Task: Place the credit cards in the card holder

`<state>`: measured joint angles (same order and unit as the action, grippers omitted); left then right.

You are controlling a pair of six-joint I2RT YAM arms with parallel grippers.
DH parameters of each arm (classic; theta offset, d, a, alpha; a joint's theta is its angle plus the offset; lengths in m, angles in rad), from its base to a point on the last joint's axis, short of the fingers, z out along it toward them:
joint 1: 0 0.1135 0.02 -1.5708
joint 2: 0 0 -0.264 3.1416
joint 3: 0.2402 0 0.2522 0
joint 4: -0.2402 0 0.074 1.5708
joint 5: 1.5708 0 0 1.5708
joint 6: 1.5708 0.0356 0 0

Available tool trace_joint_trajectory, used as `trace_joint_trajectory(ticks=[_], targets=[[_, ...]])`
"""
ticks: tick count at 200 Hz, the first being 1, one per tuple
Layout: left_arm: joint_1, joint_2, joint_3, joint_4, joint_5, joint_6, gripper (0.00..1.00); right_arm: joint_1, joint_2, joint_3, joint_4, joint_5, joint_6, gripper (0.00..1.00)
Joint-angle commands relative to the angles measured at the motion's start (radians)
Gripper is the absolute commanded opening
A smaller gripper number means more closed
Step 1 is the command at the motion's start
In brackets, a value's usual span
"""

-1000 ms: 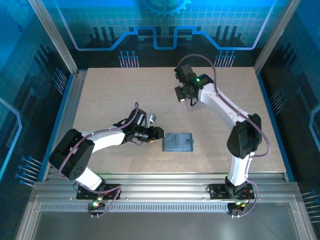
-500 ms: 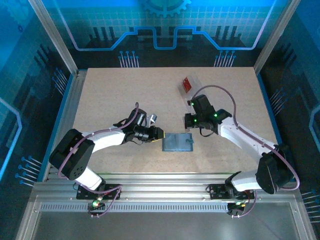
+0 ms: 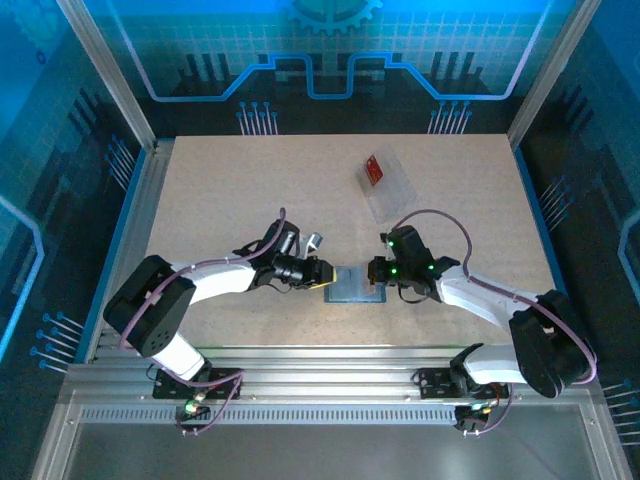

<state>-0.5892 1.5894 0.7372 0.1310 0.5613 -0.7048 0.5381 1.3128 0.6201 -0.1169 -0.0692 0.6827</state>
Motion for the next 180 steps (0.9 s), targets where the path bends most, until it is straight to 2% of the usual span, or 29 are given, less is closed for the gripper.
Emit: trace_joint_trajectory(ticks=[1, 88, 180], targets=[[-0.015, -0.012, 0.016, 0.047, 0.041, 0.016, 0.29, 0.011, 0.002, -0.021, 0.113, -0.038, 0.047, 0.00], [-0.014, 0.139, 0.067, 0.028, 0.024, 0.019, 0.28, -0.006, 0.084, -0.016, 0.210, -0.083, 0.061, 0.00], [-0.015, 0.208, 0.123, -0.133, -0.060, 0.059, 0.25, -0.049, 0.095, -0.011, 0.225, -0.134, 0.087, 0.00]])
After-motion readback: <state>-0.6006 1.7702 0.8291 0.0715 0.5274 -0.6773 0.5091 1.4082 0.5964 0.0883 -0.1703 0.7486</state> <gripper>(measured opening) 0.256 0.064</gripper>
